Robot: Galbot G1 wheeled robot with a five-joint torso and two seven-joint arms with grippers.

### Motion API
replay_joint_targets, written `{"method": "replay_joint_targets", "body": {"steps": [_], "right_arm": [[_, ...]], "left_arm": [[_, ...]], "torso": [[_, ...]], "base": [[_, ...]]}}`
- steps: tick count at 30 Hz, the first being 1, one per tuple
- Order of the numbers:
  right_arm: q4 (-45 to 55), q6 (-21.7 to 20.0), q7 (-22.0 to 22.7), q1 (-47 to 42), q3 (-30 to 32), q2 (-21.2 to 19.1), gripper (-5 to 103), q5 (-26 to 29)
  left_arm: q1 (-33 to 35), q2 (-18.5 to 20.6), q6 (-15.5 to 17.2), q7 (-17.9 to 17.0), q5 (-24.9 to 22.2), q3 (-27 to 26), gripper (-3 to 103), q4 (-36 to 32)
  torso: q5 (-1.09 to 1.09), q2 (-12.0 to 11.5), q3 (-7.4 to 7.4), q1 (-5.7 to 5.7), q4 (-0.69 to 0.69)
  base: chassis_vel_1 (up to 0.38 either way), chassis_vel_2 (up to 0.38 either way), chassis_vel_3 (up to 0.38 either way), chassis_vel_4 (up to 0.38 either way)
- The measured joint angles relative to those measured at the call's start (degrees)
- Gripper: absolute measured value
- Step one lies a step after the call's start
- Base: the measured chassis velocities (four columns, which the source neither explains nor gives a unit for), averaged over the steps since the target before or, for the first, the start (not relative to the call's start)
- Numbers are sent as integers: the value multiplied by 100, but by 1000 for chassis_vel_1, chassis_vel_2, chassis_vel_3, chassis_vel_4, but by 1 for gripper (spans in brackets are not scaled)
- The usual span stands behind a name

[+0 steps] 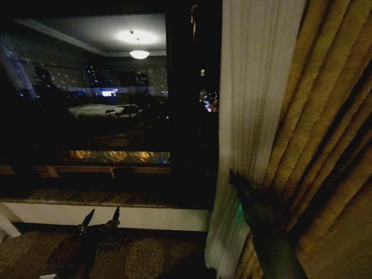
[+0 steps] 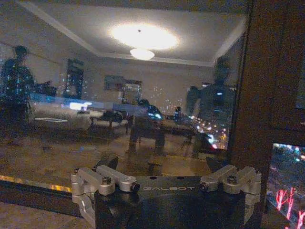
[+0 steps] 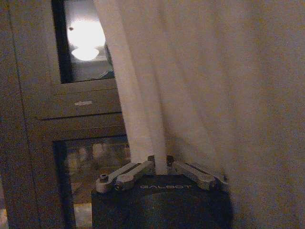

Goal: Open the curtains by pulling them apart, changing their state from closed to fully open.

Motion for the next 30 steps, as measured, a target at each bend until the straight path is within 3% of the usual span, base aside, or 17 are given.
{"method": "replay_joint_targets", "body": {"steps": [11,30], "right_arm": [[-392,16,263,144,340,9,0,-90],[-1958,143,758,1057,1431,-769,0,-105]], "left_arm": [[22,-31,0,-1,77,10,100,-23],[40,-68,-16,0,97,-12,100,-69]], "torso": [[4,0,-1,0,0],[2,0,0,0,-1]], "base": [[13,12,-14,-16],[0,0,0,0]]}}
